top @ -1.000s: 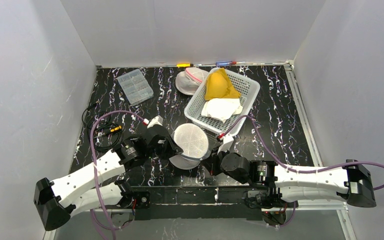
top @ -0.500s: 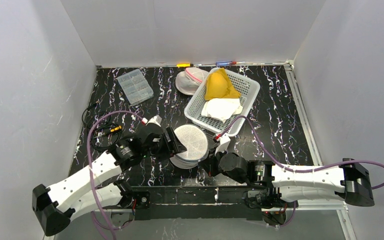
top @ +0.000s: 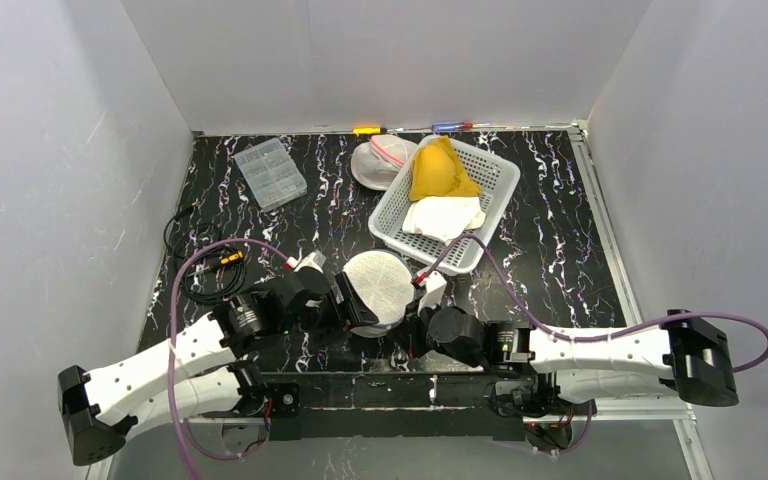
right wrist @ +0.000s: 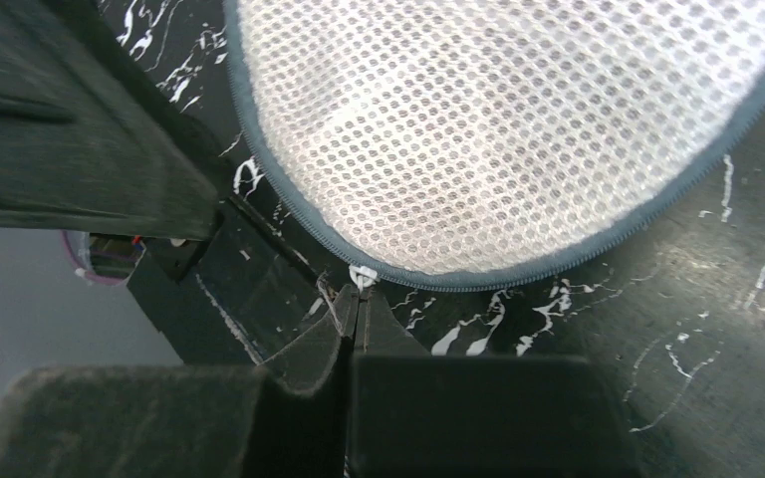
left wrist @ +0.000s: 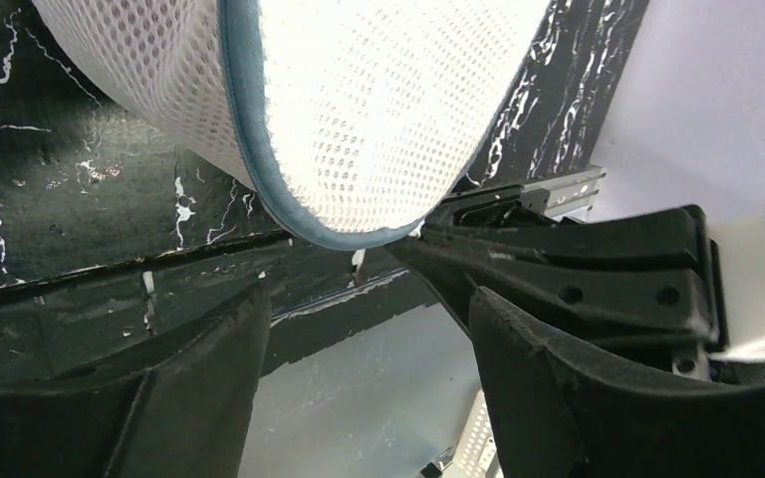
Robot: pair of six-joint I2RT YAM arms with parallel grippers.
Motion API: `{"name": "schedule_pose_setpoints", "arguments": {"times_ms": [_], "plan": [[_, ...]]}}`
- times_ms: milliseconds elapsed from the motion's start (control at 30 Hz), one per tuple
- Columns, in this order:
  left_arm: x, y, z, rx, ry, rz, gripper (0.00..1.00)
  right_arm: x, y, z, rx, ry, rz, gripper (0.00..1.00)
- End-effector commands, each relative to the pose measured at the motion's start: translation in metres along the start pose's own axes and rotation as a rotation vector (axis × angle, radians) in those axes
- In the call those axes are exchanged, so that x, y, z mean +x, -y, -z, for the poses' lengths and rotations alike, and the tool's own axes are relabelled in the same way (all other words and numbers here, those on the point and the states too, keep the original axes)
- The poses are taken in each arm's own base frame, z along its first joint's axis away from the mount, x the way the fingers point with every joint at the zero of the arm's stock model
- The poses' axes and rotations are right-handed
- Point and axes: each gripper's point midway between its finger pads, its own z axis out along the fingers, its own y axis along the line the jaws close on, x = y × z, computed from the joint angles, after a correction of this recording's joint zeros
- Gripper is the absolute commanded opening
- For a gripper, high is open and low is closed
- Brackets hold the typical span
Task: Unzip the laundry bag and remove the bra
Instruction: Unzip the laundry bag at the center of the board.
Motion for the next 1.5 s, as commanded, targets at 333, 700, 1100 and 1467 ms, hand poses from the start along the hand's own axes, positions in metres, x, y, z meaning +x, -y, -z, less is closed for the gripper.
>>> {"name": "schedule_pose_setpoints", "arguments": {"times_ms": [333,700,1100,1467], "plan": [[-0.015,-0.006,-0.025,-0.092,0.102,0.101,0.61,-0.033,-0.062,0.003,-0.190,0.065,-0.008,0.01],[-0.027,-0.016,-0.024,-0.150,0.170,0.096,0.30,-0.032,-0.049,0.013,-0.163,0.078,-0.018,0.01],[-0.029,-0.026,-0.020,-0.166,0.191,0.103,0.00,-0.021,-0.013,0.016,-0.028,0.069,-0.024,0.01],[-0.032,-0.030,-0.016,-0.153,0.210,0.052,0.00,-0.012,0.019,0.019,0.111,0.070,-0.057,0.01]]}}
